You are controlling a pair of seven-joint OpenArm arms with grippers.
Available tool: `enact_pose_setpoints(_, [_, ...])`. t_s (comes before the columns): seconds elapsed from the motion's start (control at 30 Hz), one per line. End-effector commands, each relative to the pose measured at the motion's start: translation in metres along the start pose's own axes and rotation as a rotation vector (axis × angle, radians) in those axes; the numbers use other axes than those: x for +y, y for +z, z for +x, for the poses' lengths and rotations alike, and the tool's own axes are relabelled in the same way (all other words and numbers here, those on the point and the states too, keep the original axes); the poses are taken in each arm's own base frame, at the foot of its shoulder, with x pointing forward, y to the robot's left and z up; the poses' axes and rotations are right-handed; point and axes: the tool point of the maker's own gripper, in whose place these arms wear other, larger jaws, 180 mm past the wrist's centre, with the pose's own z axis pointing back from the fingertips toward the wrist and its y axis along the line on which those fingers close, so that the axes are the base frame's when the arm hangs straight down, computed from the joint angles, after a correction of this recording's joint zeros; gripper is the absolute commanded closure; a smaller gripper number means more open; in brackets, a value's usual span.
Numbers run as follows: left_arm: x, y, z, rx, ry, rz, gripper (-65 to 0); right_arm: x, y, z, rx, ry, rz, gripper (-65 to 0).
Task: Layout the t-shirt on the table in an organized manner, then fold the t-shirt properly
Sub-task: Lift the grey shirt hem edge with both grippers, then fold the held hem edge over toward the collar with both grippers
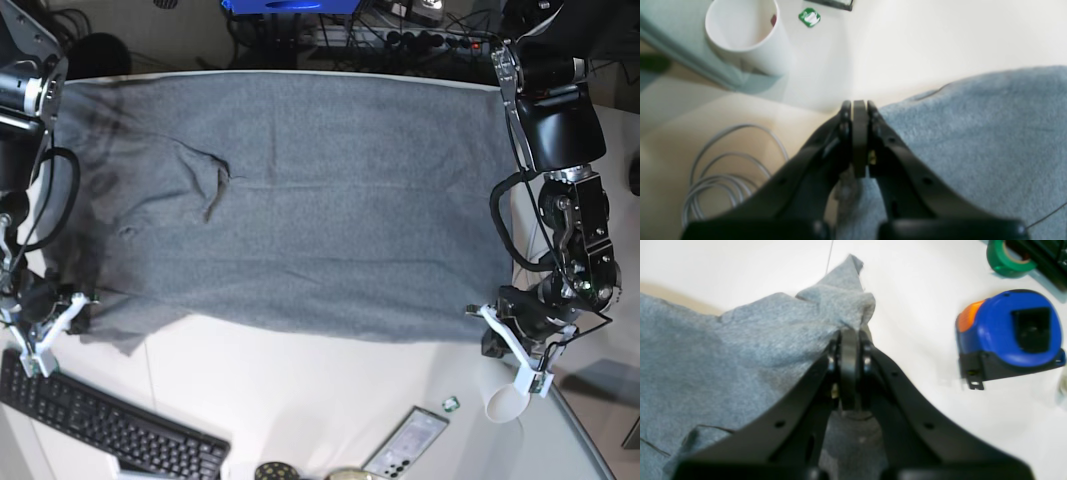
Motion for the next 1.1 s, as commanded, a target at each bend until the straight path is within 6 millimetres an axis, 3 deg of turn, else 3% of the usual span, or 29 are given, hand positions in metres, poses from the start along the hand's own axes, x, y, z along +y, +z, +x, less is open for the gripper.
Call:
enact_pose_setpoints(0.0, [0.001,0.002,0.023,-0.058,-0.021,0.002,0.0,-0.007,0.008,0.027,-0.075,0.014,-0.011,-0.6])
enact_pose_setpoints(0.17, [-0.013,-0.003,0.017,-0.047,-0.080,-0.029,0.0,-0.007,0.007,0.015,-0.056,0.008,-0.010,-0.6])
enact_pose_setpoints(0.3, [-0.003,-0.002,-0.001,-0.031,-0.057,0.006,0.0,-0.006,0.010,0.006,-0.048,0.015,-0.012,-0.6])
enact_pose_setpoints(0.5, [0.005,-0.007,-0.049,0.037,-0.073,0.032,0.0,-0.002,0.023,-0.011,-0.026,0.068,-0.027,-0.6])
enact_pose_setpoints(0.63, [0.000,-0.004,-0.067,0.053,-0.068,0.023,0.0,0.001,0.031,-0.029,0.027,0.091,-0.036,-0.6])
enact_pose_setpoints(0.87, [-0.009,0.022,-0.079,0.080,-0.141,0.029,0.0,0.004,0.044,-0.054,0.089,0.128,-0.047,-0.6])
enact_pose_setpoints(1.07, [-0.027,0.041,-0.088,0.113,-0.222,-0.012,0.0,-0.007,0.063,-0.061,0.122,0.122,-0.094,-0.6])
